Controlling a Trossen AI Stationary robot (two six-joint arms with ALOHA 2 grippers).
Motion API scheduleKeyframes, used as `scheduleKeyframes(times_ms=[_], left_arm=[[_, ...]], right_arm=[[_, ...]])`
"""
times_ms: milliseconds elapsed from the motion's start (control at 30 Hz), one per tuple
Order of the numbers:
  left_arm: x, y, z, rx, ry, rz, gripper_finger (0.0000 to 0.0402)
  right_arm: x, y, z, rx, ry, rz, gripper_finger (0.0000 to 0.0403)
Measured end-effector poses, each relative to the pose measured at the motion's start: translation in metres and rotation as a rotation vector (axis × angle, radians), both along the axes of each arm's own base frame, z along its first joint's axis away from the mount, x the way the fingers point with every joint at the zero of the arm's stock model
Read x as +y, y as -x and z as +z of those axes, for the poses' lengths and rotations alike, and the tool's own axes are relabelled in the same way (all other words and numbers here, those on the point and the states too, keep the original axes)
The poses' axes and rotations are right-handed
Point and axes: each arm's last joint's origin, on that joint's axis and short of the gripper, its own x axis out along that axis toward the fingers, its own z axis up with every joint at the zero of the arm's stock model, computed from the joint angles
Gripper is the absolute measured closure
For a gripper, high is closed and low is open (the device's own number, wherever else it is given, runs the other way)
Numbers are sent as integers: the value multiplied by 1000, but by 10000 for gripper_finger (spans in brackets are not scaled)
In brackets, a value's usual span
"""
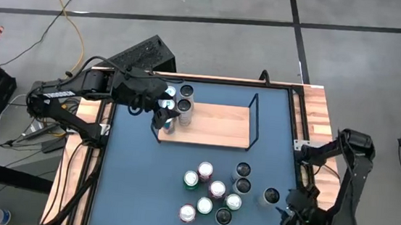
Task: Place canned beverage on shelf
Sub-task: Put the white and orange soda can on the shelf aligned with the other white and orange soda cans
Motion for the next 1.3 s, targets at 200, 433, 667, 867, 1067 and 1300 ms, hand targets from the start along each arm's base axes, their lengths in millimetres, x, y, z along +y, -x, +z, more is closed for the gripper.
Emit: scheduleKeyframes(times_ms=[200, 433, 667, 867, 1067, 1300], left_arm=[[0, -1, 1, -13, 0, 0, 56], [0, -1, 1, -12, -3, 1, 56], [0, -1, 1, -12, -5, 1, 56], [1, -1, 1, -11, -18, 21, 56], [1, -1, 1, -11, -18, 21, 56], [0, -2, 2, -26, -9, -13, 56]], right_arm=[[-3, -12, -5, -26, -24, 40, 30], [-4, -22, -18, -43, -46, 45, 30], [-12, -30, -38, -99, -47, 20, 31], [-16, -35, -41, -102, -29, 17, 66], [-15, -41, -40, -108, -47, 25, 160], [-8, -46, -21, -104, -72, 54, 189]])
